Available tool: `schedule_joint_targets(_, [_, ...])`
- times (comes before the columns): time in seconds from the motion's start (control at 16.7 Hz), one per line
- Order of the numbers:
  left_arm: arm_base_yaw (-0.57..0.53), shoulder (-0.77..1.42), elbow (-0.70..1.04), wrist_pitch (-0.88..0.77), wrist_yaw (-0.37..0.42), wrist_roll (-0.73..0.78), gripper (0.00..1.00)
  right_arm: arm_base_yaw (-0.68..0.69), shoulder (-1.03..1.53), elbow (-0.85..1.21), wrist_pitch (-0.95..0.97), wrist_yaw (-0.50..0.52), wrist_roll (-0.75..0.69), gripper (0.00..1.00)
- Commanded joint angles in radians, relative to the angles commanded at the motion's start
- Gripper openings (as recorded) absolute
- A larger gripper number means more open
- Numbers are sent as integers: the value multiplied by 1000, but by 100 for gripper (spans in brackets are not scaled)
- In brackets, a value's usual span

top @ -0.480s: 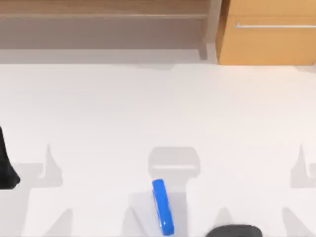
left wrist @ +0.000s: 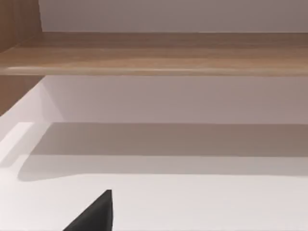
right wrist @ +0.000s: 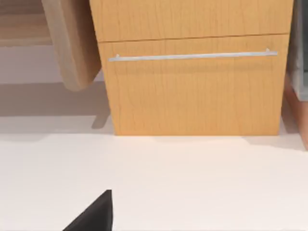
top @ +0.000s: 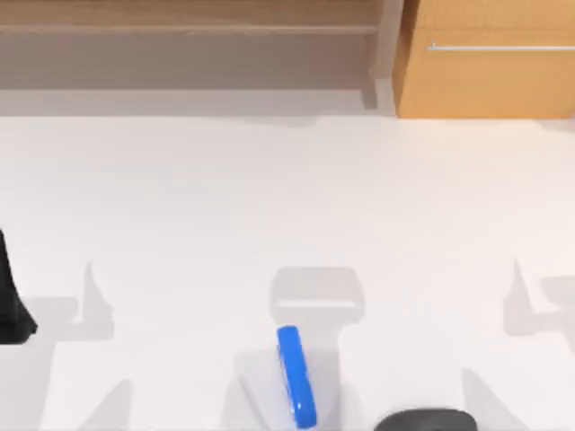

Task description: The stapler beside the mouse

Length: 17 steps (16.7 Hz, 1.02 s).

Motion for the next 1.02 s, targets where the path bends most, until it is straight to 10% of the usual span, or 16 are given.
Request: schedule_joint_targets(1.02, [0,0,0,0,0,0,100,745,1636,1172,-778,17,587,100])
